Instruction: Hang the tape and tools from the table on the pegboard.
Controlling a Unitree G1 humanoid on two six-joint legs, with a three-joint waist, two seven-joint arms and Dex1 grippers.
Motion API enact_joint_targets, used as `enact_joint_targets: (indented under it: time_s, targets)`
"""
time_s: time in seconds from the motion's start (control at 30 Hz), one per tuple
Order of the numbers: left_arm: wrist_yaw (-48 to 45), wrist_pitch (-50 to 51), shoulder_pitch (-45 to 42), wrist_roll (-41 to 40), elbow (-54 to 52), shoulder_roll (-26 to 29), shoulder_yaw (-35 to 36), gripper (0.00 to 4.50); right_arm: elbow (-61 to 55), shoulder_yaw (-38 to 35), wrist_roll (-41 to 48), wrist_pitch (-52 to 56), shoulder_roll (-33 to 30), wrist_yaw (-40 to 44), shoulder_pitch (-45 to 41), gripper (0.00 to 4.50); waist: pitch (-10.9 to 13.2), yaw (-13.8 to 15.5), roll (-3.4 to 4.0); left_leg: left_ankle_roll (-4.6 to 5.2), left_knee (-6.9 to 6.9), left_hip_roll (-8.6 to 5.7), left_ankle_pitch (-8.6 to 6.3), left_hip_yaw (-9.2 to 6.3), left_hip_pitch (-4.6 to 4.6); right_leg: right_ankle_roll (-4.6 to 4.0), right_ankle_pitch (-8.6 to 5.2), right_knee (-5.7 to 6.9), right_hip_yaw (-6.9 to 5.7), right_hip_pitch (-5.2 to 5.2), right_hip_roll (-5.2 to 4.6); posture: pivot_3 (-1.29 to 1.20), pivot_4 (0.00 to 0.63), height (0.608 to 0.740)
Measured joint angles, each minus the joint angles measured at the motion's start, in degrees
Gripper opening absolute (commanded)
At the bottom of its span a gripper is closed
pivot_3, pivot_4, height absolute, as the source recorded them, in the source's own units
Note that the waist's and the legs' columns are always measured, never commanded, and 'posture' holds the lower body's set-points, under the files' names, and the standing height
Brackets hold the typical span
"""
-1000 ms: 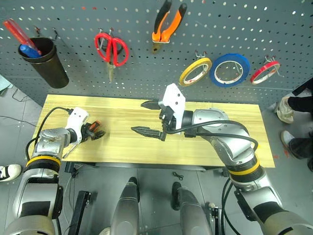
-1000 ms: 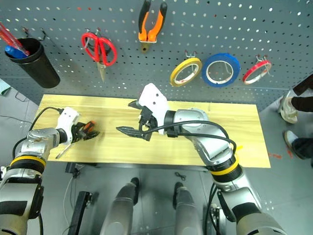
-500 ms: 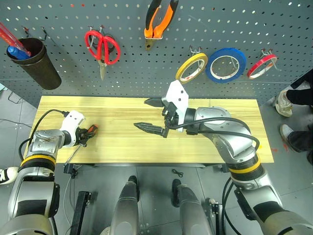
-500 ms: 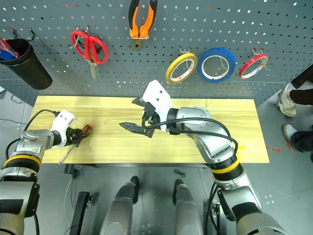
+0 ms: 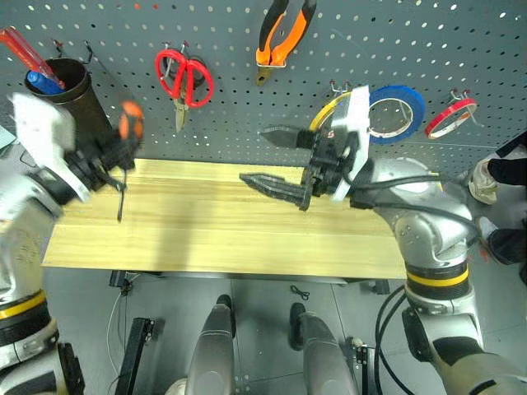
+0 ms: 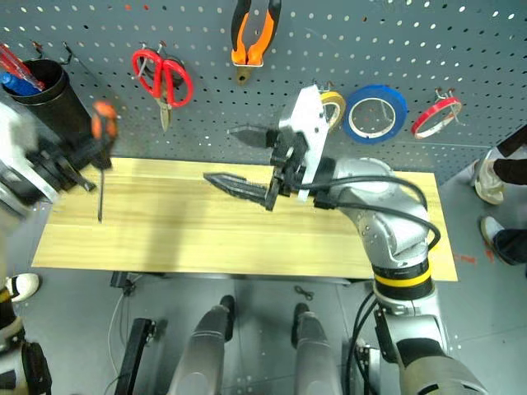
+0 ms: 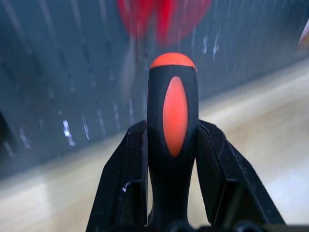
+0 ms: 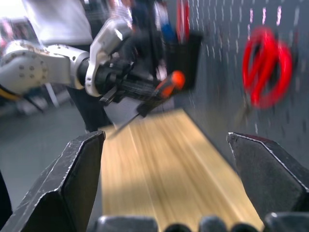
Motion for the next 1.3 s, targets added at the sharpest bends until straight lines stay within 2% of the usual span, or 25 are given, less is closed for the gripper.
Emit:
enact_joint_targets:
  time_s: [0.07, 0.17, 0.23, 0.3, 0.4, 0.7, 1.03, 1.1, 1.17, 1.3]
  targets:
    - [3.24, 0.89, -4.73, -0.96, -0.20, 0.03, 0.28, 0.88, 0.11, -0.61, 1.68, 0.39, 0.82, -0.88, -1.82, 4.50, -0.48, 0.37, -0.05, -0.02, -0.01, 0.00, 0.02, 0.00, 0.00, 0.00, 0.03, -0.06, 0.00, 0.01, 0.00, 0.35, 0.229, 0.740]
    - [8.58, -2.02, -14.50, 1.57, 5.42, -0.01, -1.46, 0.88, 2.66, -1.48, 3.40, 0.61, 3.78, -2.90, -6.50, 4.50, -1.12, 1.07, -0.22, -0.12, -0.03, 0.00, 0.12, -0.01, -0.03, -0.01, 0.16, -0.14, -0.06, 0.02, 0.04, 0.34, 0.213, 0.740]
    - [12.53, -8.04, -21.07, 5.88, 10.75, -0.07, -3.58, 0.88, 4.65, -2.29, 3.85, 0.45, 5.04, -4.13, -9.93, 4.50, -1.80, 1.61, -0.46, -0.17, -0.21, -0.01, 0.18, 0.02, -0.04, -0.15, 0.37, -0.32, -0.06, 0.02, 0.04, 0.33, 0.195, 0.740]
    - [14.91, -14.13, -25.29, 9.59, 16.73, -0.39, -5.61, 0.88, 5.68, -2.57, 3.66, -0.28, 5.14, -4.77, -10.43, 4.50, -3.02, 2.23, -0.52, -0.24, -0.55, -0.02, 0.22, 0.05, -0.02, -0.29, 0.51, -0.67, -0.11, 0.11, 0.02, 0.32, 0.189, 0.740]
    - [16.69, -22.39, -30.51, 13.52, 25.06, -0.92, -6.91, 0.88, 6.44, -2.48, 2.80, -1.14, 5.28, -5.86, -10.34, 4.50, -3.58, 3.49, -0.61, -0.30, -0.69, -0.02, 0.26, 0.05, -0.02, -0.32, 0.56, -0.85, -0.16, 0.14, 0.02, 0.32, 0.189, 0.740]
    - [16.14, -39.37, -34.84, 17.47, 43.92, -6.14, -10.31, 0.88, 6.40, -2.37, 0.76, -1.37, 3.95, -8.49, -9.26, 4.50, -4.30, 4.05, -0.92, -0.37, -0.60, -0.01, 0.31, 0.06, -0.04, -0.39, 0.75, -0.85, -0.22, 0.21, 0.02, 0.22, 0.191, 0.740]
    - [15.16, -48.45, -38.97, 18.58, 56.13, -8.07, -11.54, 0.88, 5.44, -2.36, -0.64, -1.36, 2.72, -10.67, -7.51, 4.50, -4.38, 2.71, -0.96, -0.32, -0.57, 0.00, 0.37, 0.04, -0.01, -0.40, 0.79, -0.72, -0.22, 0.22, 0.02, 0.20, 0.198, 0.740]
    - [15.10, -48.45, -38.60, 18.58, 56.61, -8.20, -11.69, 1.91, 5.44, -2.34, -0.80, -1.36, 2.56, -10.74, -7.29, 4.50, -4.38, 2.32, -0.96, -0.30, -0.55, 0.00, 0.38, 0.04, -0.01, -0.39, 0.82, -0.63, -0.22, 0.24, 0.02, 0.20, 0.201, 0.740]
    - [15.05, -48.44, -38.28, 18.56, 56.40, -8.44, -11.81, 2.61, 5.22, -2.34, -1.02, -1.37, 2.21, -10.70, -7.07, 4.50, -4.39, 1.99, -0.97, -0.29, -0.54, 0.00, 0.39, 0.03, 0.00, -0.38, 0.84, -0.58, -0.22, 0.28, 0.02, 0.20, 0.198, 0.740]
    - [15.63, -47.99, -37.75, 18.27, 54.02, -8.38, -11.36, 4.45, 4.75, -2.13, -1.48, -1.40, 1.76, -10.54, -5.18, 4.50, -4.40, 1.83, -0.98, -0.28, -0.48, 0.00, 0.39, 0.03, 0.00, -0.37, 0.85, -0.43, -0.22, 0.30, 0.01, 0.21, 0.195, 0.740]
